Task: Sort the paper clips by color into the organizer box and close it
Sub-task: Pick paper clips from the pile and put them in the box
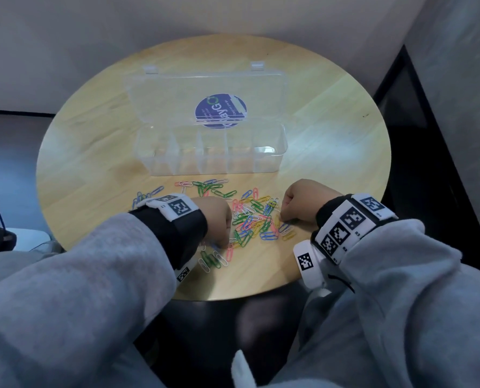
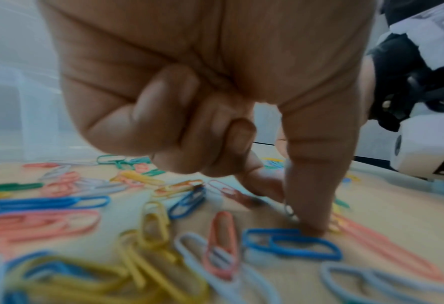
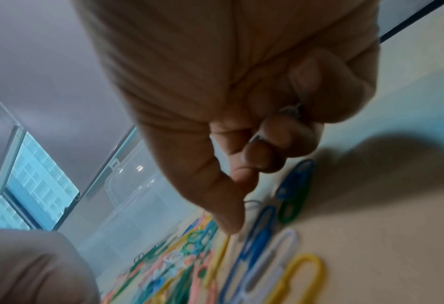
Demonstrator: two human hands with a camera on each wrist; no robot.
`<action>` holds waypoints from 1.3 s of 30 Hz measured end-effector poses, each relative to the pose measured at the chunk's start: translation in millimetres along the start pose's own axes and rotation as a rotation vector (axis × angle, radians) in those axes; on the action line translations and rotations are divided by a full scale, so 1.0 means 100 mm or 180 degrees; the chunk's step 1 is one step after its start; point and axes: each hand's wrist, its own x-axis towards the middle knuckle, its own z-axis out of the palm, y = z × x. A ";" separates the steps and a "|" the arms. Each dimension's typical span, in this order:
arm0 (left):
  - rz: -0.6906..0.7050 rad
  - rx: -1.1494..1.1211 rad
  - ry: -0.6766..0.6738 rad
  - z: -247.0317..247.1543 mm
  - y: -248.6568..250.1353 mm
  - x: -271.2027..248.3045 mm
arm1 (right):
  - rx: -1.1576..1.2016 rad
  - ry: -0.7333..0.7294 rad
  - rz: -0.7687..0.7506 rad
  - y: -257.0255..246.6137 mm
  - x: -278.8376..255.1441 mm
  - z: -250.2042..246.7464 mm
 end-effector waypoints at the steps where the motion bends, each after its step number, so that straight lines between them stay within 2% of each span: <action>1: 0.0013 -0.0056 0.0007 -0.02 -0.02 -0.01 | 0.0112 -0.0046 0.0002 0.00 -0.02 -0.03; 5: 0.0231 -0.0789 0.0062 -0.16 -0.14 -0.04 | 0.0593 -0.0133 -0.0052 0.02 -0.09 -0.18; 8: 0.0449 -0.1777 0.0136 -0.26 -0.24 -0.05 | 0.0968 -0.0205 -0.0168 0.02 -0.10 -0.22; 11: 0.0522 -0.2912 0.0168 -0.33 -0.27 -0.06 | 0.1894 -0.0188 -0.0209 0.01 -0.10 -0.22; 14: 0.0522 -0.3840 0.0001 -0.40 -0.26 -0.07 | 0.2847 -0.0294 -0.0297 -0.01 -0.11 -0.26; 20: 0.0415 -0.4372 -0.0225 -0.44 -0.23 -0.06 | 0.3737 -0.0379 -0.0309 -0.04 -0.17 -0.30; 24: 0.0293 -0.4107 -0.0134 -0.41 -0.12 -0.02 | 0.3896 -0.0251 -0.0025 -0.04 -0.13 -0.29; 26: 0.0223 -0.3573 -0.0014 -0.40 -0.05 0.00 | 0.3560 -0.0242 0.0094 -0.05 -0.10 -0.27; 27: 0.0222 -0.3074 0.0120 -0.39 -0.01 0.00 | 0.3068 -0.0203 0.0105 -0.05 -0.09 -0.25; 30: 0.0507 -0.1054 0.0592 -0.36 0.06 0.06 | 0.0980 0.0006 -0.0129 0.00 -0.08 -0.22; 31: 0.0567 -0.0551 0.0640 -0.35 0.08 0.08 | 0.0635 0.0055 -0.0235 0.01 -0.08 -0.20; 34: 0.0636 0.0267 0.0609 -0.32 0.13 0.18 | 0.0488 0.0063 -0.0301 -0.01 -0.06 -0.20; 39: 0.0758 0.0758 0.0582 -0.31 0.19 0.30 | 0.0486 0.0019 -0.0233 -0.05 0.03 -0.19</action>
